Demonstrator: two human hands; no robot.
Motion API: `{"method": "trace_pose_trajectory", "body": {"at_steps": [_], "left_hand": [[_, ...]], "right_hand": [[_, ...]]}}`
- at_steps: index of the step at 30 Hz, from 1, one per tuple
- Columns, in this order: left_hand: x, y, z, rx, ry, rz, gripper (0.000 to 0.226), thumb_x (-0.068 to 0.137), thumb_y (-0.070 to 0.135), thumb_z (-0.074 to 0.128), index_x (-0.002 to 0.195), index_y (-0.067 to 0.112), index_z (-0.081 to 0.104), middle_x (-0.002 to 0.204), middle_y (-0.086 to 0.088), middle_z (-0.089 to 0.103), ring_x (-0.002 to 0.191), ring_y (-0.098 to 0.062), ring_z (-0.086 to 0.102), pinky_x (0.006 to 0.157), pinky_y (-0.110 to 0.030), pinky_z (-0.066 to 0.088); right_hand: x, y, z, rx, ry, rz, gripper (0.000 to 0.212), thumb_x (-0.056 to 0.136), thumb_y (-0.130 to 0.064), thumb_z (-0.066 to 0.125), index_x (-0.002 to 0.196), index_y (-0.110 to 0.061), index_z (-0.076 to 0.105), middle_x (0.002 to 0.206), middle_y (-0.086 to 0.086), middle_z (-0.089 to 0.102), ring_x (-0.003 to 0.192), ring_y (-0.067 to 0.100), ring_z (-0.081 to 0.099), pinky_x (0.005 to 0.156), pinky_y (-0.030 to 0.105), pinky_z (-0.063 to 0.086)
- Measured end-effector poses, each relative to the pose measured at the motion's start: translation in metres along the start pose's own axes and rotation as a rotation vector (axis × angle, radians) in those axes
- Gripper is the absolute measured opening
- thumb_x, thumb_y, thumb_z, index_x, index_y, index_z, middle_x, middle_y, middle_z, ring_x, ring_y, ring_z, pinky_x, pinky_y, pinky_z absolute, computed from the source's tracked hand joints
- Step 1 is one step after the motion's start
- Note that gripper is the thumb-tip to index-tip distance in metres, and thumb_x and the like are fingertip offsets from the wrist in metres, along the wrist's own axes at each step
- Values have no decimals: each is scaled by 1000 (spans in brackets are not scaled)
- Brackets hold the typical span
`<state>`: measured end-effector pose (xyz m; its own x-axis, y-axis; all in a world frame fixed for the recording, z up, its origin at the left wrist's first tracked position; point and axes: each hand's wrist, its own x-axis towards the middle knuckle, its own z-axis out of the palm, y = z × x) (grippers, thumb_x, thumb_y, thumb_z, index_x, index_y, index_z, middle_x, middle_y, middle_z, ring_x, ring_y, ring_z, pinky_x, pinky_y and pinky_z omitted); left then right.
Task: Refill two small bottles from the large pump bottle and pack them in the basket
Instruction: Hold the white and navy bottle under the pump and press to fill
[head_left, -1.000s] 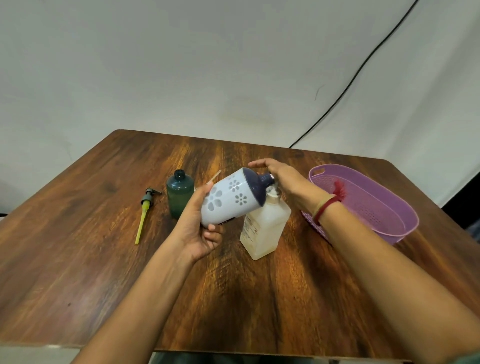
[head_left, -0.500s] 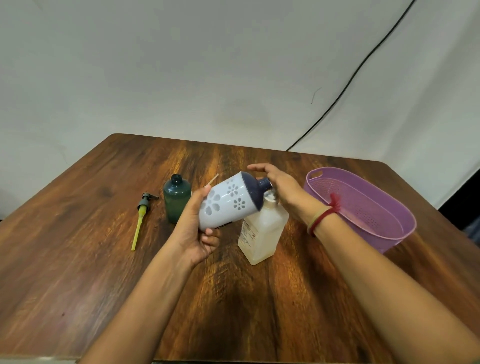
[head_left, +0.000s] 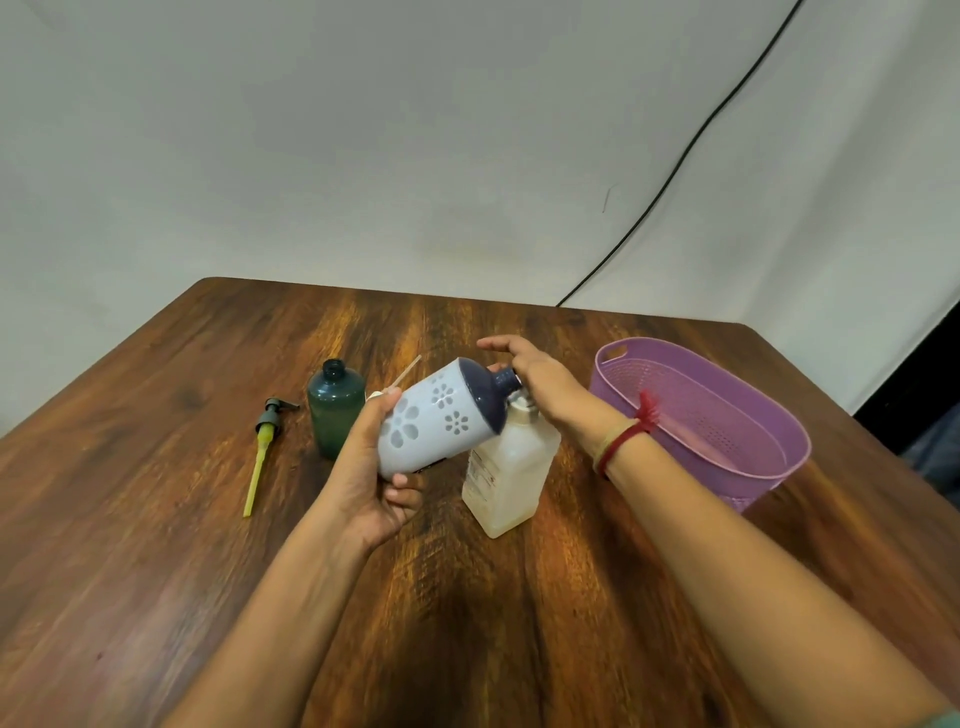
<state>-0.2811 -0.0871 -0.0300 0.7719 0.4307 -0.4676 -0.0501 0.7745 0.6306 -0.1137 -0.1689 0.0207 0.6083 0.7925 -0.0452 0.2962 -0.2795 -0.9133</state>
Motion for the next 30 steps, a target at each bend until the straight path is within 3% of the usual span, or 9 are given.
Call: {"method": "trace_pose_trajectory", "body": {"at_steps": [3, 10, 18, 24, 30], "left_hand": [[-1, 1, 1, -10, -16, -3, 38, 71, 52, 66, 86, 17, 58, 70, -4, 59, 31, -3, 36, 30, -8, 28], [2, -1, 1, -13, -26, -3, 42, 67, 52, 67, 88, 18, 59, 76, -5, 59, 31, -3, 36, 31, -8, 28], [4, 0, 4, -26, -35, -12, 36, 77, 54, 63, 85, 19, 58, 76, -5, 59, 31, -3, 35, 32, -7, 27], [4, -2, 1, -8, -9, -28, 36, 78, 54, 63, 83, 18, 59, 71, -5, 60, 30, -3, 34, 30, -7, 27], [1, -1, 4, -16, -29, -23, 36, 79, 53, 61, 81, 18, 58, 68, -5, 60, 29, -3, 35, 31, -7, 27]], "right_hand": [[4, -5, -3, -20, -9, 7, 39, 94, -1, 29, 121, -16, 53, 137, 14, 45, 119, 33, 48, 93, 37, 45], [1, 1, -3, 78, 11, -71, 40, 92, 4, 27, 115, -8, 58, 114, 13, 53, 101, 15, 50, 67, 7, 46], [6, -10, -10, -8, -24, -37, 40, 91, 4, 29, 105, -17, 60, 126, 11, 52, 114, 19, 48, 79, 19, 45], [2, 2, -2, 49, 19, -53, 42, 91, 6, 27, 115, -10, 58, 126, 16, 50, 105, 14, 47, 66, 7, 43], [8, -9, -8, 29, -34, 11, 39, 91, 4, 29, 107, -13, 60, 124, 13, 52, 112, 23, 50, 74, 20, 46]]}}
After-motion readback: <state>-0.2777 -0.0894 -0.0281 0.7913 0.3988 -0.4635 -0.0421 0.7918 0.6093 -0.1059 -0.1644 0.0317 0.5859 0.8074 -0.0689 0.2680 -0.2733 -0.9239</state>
